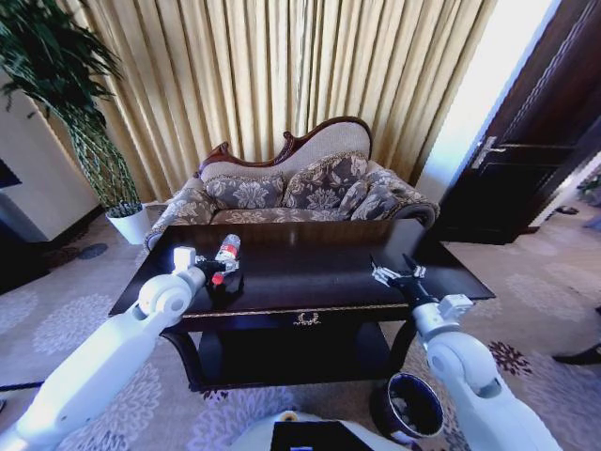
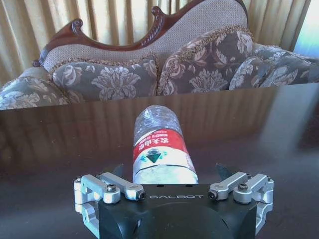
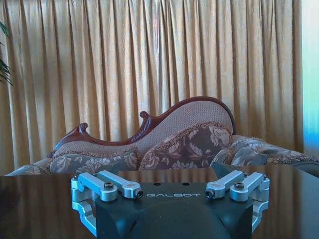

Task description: Move to the front of the table and place the trash on the table into the trash bin.

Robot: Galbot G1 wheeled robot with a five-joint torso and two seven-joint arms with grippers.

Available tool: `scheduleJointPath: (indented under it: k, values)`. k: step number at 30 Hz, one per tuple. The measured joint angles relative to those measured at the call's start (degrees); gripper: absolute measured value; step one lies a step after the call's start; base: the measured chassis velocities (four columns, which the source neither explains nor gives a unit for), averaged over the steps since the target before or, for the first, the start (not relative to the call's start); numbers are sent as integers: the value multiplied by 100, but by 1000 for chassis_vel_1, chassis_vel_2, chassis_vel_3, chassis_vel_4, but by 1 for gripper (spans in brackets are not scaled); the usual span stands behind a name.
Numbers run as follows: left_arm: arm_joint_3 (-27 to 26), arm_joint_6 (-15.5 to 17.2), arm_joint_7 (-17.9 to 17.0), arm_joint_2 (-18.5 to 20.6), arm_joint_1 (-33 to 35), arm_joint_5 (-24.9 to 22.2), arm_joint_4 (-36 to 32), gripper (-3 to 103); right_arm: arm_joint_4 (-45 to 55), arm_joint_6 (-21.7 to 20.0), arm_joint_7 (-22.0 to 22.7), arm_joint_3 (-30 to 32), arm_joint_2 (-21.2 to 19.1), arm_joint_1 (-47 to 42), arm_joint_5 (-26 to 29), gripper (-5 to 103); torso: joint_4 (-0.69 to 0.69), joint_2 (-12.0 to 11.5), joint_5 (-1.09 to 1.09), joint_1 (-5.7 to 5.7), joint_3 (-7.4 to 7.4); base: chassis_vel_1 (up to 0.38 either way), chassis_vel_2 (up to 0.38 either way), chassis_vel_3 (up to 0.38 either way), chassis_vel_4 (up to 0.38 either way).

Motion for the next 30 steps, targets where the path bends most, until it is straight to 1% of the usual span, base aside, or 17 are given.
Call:
scheduleJointPath:
  k: [1, 2, 8, 15, 16, 18, 22, 24, 25, 27, 30]
  values:
    - [0, 0, 0, 0, 0, 0, 0, 100, 0, 0, 0, 0, 0, 0, 0, 100, 0, 0, 0, 0, 0, 0, 0, 0, 0]
    - [33, 56, -75, -19, -42, -75, 0, 100, -23, 3, 0, -1, 4, -1, 0, 100, 0, 0, 0, 0, 0, 0, 0, 0, 0]
    - [45, 143, -359, -78, -45, -293, -34, 100, -106, 13, 0, -13, -19, 44, -3, 100, 0, 0, 0, 0, 0, 0, 0, 0, 0]
    - [-160, 192, -460, -40, 111, -416, -97, 101, -143, 16, 0, -48, -24, 70, -7, 100, 0, 0, -1, 0, 0, 0, 0, 0, 0]
    - [-184, 192, -474, -32, 133, -424, -102, 96, -144, 16, 0, -52, -23, 76, -7, 100, 0, 0, -1, 0, 0, 0, 0, 0, 0]
    - [-206, 193, -484, -24, 155, -429, -111, 96, -145, 16, 0, -57, -22, 79, -7, 100, 0, 0, -1, 0, 0, 0, 0, 0, 0]
    - [-269, 191, -491, -7, 236, -432, -131, 75, -136, 16, 0, -58, -26, 87, -2, 100, 0, 0, -1, 0, 0, 0, 0, 0, 0]
    - [-275, 191, -492, -7, 244, -432, -133, 75, -135, 16, 0, -55, -29, 87, -2, 100, 0, 0, -1, 0, 0, 0, 0, 0, 0]
    - [-293, 183, -493, -7, 264, -431, -147, 64, -133, 16, 0, -39, -33, 76, -1, 100, 1, 1, -1, 0, 0, 0, 0, 0, 0]
    - [-295, 181, -494, -7, 267, -431, -150, 64, -133, 17, 0, -36, -34, 73, -1, 100, 0, 0, -1, 0, 0, 0, 0, 0, 0]
    - [-328, 152, -492, -7, 294, -420, -190, 50, -112, 21, 0, -13, -34, 45, 0, 100, -1, 1, -1, 0, 0, 0, 0, 0, 0]
